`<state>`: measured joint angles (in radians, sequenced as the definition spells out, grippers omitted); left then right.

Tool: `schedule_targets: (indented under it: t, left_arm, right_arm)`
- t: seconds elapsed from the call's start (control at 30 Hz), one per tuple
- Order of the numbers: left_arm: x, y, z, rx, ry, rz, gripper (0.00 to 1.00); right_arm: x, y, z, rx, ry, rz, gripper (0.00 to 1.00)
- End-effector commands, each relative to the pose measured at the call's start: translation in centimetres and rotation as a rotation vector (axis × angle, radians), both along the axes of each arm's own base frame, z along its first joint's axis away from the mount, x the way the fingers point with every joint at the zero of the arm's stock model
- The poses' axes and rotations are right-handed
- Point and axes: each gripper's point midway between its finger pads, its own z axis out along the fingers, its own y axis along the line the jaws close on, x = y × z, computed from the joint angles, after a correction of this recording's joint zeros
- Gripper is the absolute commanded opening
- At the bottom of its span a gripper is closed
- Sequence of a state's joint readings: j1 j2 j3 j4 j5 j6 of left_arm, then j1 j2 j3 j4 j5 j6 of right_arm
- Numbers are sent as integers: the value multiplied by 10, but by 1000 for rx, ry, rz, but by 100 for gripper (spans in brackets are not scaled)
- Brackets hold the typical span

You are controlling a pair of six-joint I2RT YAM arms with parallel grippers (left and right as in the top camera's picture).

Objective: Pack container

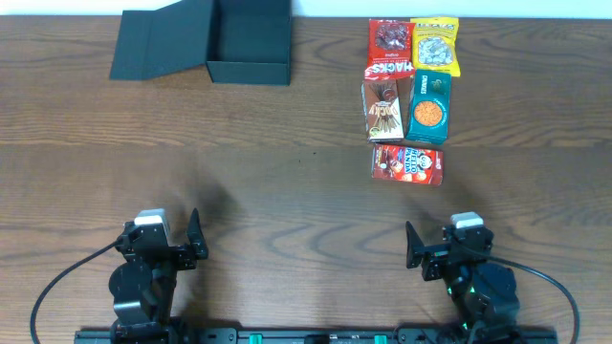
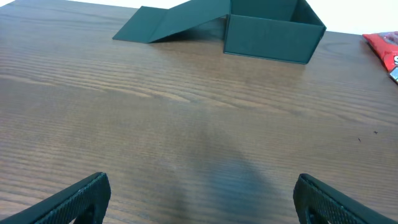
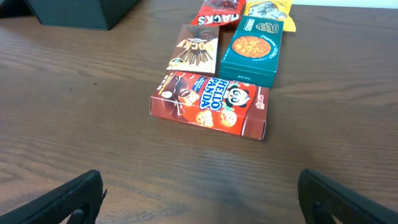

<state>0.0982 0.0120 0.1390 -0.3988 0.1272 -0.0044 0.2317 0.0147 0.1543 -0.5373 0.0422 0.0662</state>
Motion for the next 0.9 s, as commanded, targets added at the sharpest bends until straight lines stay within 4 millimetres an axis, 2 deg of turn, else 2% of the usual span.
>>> schedule_targets:
  t: [0.0,0.2,0.33,0.6,0.63,0.77,0.87]
  left_arm:
    - [0,2,-8,-14,13,15,95]
    - [0,0,-8,-44,11,13,95]
    - [0,-12,-8,-169,12,-13,95]
    - [1,-29,1,-210,-14,-108,95]
    - [3,-29,6,-214,-34,-110,95]
    - [15,-28,51,-277,-226,-107,95]
    - [22,-26,66,-266,-283,-110,95]
  right_arm:
    - [1,-4,-3,-19,-3,-16,99]
    - [1,-4,-3,-19,-2,-15,99]
    - [1,-4,-3,-19,-2,-16,99]
    - [1,-4,-3,-19,-3,-16,99]
    - [1,-4,-3,-20,-2,-15,99]
    - [1,-4,-3,-19,-2,-16,99]
    - [1,-4,-3,-19,-2,-15,99]
